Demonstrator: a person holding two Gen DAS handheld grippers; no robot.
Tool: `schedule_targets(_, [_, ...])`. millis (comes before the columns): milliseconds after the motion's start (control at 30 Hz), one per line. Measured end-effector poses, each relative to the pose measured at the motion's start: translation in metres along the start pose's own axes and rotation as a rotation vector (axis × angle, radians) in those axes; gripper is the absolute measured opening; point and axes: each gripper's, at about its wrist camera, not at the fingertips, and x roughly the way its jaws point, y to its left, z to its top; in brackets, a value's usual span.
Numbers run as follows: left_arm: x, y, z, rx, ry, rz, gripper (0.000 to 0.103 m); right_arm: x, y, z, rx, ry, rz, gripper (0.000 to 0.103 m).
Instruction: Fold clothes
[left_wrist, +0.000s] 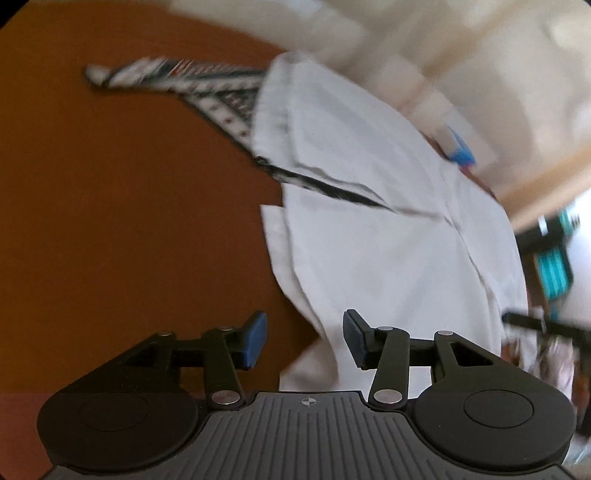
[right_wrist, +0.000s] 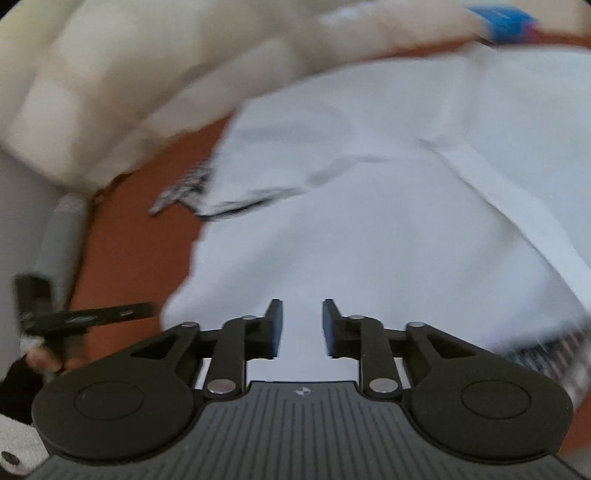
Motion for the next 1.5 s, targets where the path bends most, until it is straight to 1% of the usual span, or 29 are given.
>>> schedule_targets(100, [0.026, 0.003, 0.011, -0.082, -0.003, -0.032, 0.062, 0.023, 0.025, 0.012, -0.092, 0.024, 0.023, 0.029])
schedule_targets(167, [0.032, 0.006, 0.017, -0.114, -0.010, -0.064, 0.064, 0.029, 0.036, 0.016, -0.132, 0.034, 0.020, 0.029])
schedule_targets(233, [0.036, 0.008, 0.023, -0.136, -0.014, -0.083, 0.065, 0.036, 0.042, 0.018, -0.139, 0.036, 0.014, 0.029])
schedule_targets(367, [0.041, 0.009, 0.033, -0.159, -0.033, -0.099, 0.065, 0.041, 0.032, 0.015, -0.112, 0.050, 0.003, 0.029])
schedule_targets(467, [0.048, 0.003, 0.040, -0.166, -0.059, -0.098, 0.062, 0.043, 0.027, 0.014, -0.103, 0.065, -0.007, 0.034])
schedule_targets(500, [0.049, 0.002, 0.042, -0.160, -0.064, -0.097, 0.048, 0.044, 0.026, 0.014, -0.101, 0.072, -0.009, 0.035])
schedule_targets(533, [0.049, -0.001, 0.043, -0.137, -0.077, -0.093, 0.025, 0.046, 0.026, 0.015, -0.101, 0.074, -0.010, 0.035])
schedule_targets(567, [0.049, -0.004, 0.043, -0.115, -0.081, -0.086, 0.006, 0.047, 0.027, 0.015, -0.102, 0.075, -0.009, 0.035])
schedule_targets(600, [0.048, -0.006, 0.044, -0.097, -0.088, -0.078, 0.002, 0.049, 0.028, 0.016, -0.103, 0.076, -0.009, 0.035])
schedule_targets(667, [0.039, -0.012, 0.047, -0.048, -0.127, -0.064, 0.000, 0.051, 0.030, 0.016, -0.106, 0.076, -0.008, 0.035])
schedule_targets(733, [0.027, -0.015, 0.051, -0.012, -0.173, -0.057, 0.000, 0.052, 0.032, 0.017, -0.110, 0.075, -0.007, 0.036])
schedule_targets(800, [0.015, -0.013, 0.059, 0.001, -0.216, -0.057, 0.000, 0.053, 0.031, 0.018, -0.110, 0.075, -0.011, 0.036])
schedule_targets(867, [0.012, -0.009, 0.069, 0.021, -0.227, -0.036, 0.000, 0.054, 0.030, 0.019, -0.101, 0.077, -0.015, 0.037])
schedule_targets(933, [0.021, 0.001, 0.076, 0.029, -0.196, 0.019, 0.000, 0.057, 0.028, 0.018, -0.091, 0.081, -0.019, 0.037])
schedule_targets(1033, [0.026, 0.013, 0.076, 0.013, -0.166, 0.069, 0.000, 0.059, 0.027, 0.015, -0.077, 0.088, -0.028, 0.038])
schedule_targets(1067, [0.028, 0.018, 0.076, 0.008, -0.156, 0.085, 0.004, 0.059, 0.026, 0.014, -0.072, 0.089, -0.032, 0.039])
schedule_targets(1100, [0.029, 0.022, 0.076, 0.003, -0.146, 0.102, 0.014, 0.058, 0.025, 0.013, -0.066, 0.087, -0.036, 0.040])
schedule_targets(1133, [0.030, 0.026, 0.076, -0.004, -0.140, 0.117, 0.021, 0.057, 0.025, 0.012, -0.061, 0.084, -0.039, 0.041])
schedule_targets(1167, [0.022, 0.027, 0.076, -0.012, -0.164, 0.120, 0.027, 0.054, 0.024, 0.010, -0.053, 0.079, -0.043, 0.041])
schedule_targets(1233, [0.015, 0.014, 0.075, 0.027, -0.168, 0.096, 0.027, 0.048, 0.019, 0.006, -0.032, 0.064, -0.061, 0.045])
schedule_targets(1367, [0.000, -0.011, 0.072, 0.106, -0.172, 0.049, 0.028, 0.032, 0.001, -0.003, 0.035, 0.024, -0.118, 0.045])
schedule_targets(1433, [0.007, -0.034, 0.069, 0.179, -0.148, 0.031, 0.035, 0.018, -0.009, -0.009, 0.075, -0.011, -0.155, 0.046])
schedule_targets(1467, [0.010, -0.049, 0.064, 0.216, -0.143, 0.023, 0.046, 0.010, -0.015, -0.013, 0.090, -0.031, -0.174, 0.046])
schedule_targets(1500, [0.013, -0.063, 0.059, 0.254, -0.139, 0.014, 0.052, 0.002, -0.021, -0.016, 0.104, -0.051, -0.193, 0.049])
